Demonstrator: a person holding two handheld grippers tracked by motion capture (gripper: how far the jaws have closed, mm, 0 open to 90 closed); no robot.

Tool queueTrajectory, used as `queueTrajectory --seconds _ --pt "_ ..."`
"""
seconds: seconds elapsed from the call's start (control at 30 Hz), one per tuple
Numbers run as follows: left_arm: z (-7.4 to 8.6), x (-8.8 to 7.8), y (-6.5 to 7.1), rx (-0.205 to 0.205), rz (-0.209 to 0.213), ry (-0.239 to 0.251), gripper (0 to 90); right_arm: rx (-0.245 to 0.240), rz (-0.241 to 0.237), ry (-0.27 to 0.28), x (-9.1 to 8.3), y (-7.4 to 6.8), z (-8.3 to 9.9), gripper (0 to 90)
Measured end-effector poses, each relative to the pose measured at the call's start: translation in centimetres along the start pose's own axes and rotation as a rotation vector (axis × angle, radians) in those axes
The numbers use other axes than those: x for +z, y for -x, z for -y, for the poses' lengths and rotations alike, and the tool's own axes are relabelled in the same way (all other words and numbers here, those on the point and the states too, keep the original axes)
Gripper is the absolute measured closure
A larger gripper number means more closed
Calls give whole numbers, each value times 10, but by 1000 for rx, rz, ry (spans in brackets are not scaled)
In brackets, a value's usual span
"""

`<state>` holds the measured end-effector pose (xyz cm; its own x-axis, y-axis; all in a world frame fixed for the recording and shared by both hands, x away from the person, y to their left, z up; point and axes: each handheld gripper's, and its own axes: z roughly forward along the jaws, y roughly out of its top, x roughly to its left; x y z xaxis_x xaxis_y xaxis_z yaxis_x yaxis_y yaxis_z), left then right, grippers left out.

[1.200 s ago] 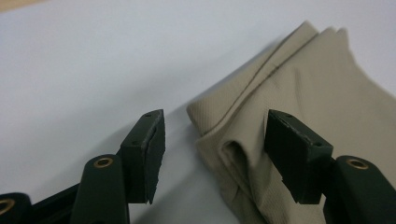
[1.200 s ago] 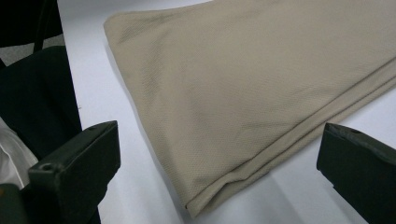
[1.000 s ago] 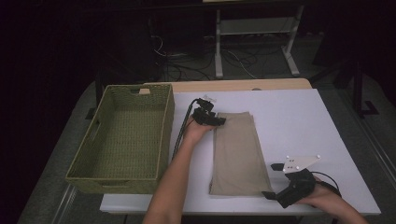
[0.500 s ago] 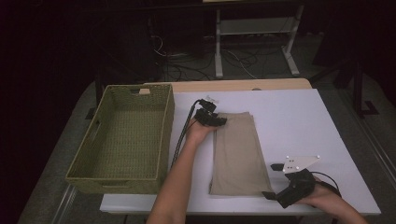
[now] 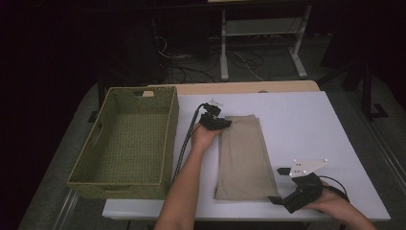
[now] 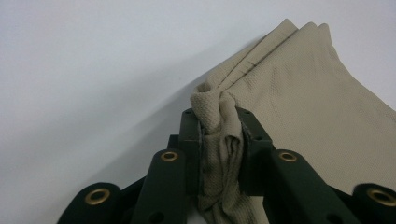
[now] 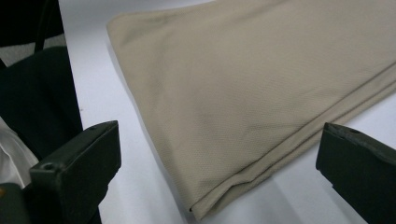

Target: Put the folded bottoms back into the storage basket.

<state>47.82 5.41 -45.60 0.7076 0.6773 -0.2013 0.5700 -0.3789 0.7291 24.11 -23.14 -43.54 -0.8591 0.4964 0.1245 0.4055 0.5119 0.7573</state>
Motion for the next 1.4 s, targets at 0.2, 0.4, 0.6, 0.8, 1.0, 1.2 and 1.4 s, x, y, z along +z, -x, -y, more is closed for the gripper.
queueTrajectory --seconds 0.2,0.4,0.6,0.8,1.0,1.2,1.4 --pt "-1 0 0 -3 -4 -6 756 57 15 -14 -7 -5 4 137" --pt "-2 0 4 19 -23 -12 759 58 39 -23 -11 -9 10 302" --pt "-2 0 3 14 -17 -10 758 47 31 -59 -6 -7 16 394" --pt "-2 0 4 17 -23 -12 759 4 37 -106 3 -9 18 439" --pt "-2 0 4 19 -25 -12 759 -59 72 -114 8 -14 17 479" --pt "-2 0 4 21 -29 -14 759 -66 69 -105 9 -13 17 592" --pt "-2 0 5 25 -30 -12 760 -74 51 -110 11 -13 15 749"
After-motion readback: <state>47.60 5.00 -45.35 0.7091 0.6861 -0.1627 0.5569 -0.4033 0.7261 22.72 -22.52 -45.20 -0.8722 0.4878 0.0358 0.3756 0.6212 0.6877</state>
